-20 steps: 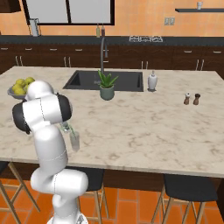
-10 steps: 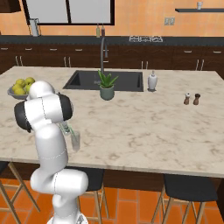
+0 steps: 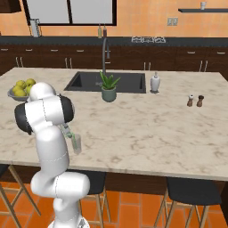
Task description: Take a straw from the drawer in front and place it inside the glass cup on the dining counter.
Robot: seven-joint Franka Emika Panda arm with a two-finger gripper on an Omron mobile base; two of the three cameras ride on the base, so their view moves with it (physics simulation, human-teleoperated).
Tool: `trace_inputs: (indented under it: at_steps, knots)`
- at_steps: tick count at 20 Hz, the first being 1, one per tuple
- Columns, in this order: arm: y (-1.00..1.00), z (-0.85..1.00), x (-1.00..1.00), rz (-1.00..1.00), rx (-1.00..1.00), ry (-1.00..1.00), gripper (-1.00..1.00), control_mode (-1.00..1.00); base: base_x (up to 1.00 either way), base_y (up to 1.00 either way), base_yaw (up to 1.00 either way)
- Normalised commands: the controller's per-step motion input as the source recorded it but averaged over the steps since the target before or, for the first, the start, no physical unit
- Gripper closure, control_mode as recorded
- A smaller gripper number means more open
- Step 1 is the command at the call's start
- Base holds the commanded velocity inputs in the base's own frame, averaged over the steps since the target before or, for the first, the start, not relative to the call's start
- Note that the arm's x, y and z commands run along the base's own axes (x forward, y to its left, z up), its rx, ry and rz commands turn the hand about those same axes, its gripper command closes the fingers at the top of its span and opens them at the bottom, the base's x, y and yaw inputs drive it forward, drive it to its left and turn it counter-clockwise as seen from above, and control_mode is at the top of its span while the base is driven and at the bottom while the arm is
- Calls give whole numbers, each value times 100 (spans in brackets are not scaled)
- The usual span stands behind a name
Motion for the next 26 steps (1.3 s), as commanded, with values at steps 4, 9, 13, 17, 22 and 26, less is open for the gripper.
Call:
trace_inputs:
  at_steps: [4,9,13,17,22,26]
  knots:
    - [0,0,0,0,5,0,-100,-100,0,0,0]
    - [0,3,0,1,11,0,-100,-100,0,0,0]
    - [0,0,5,1,16,0,-100,-100,0,0,0]
    - [0,0,19,2,21,0,-100,-100,0,0,0]
    - [0,0,4,6,29,-1,-100,-100,0,0,0]
    - [0,0,-1,11,34,-8,-100,-100,0,0,0]
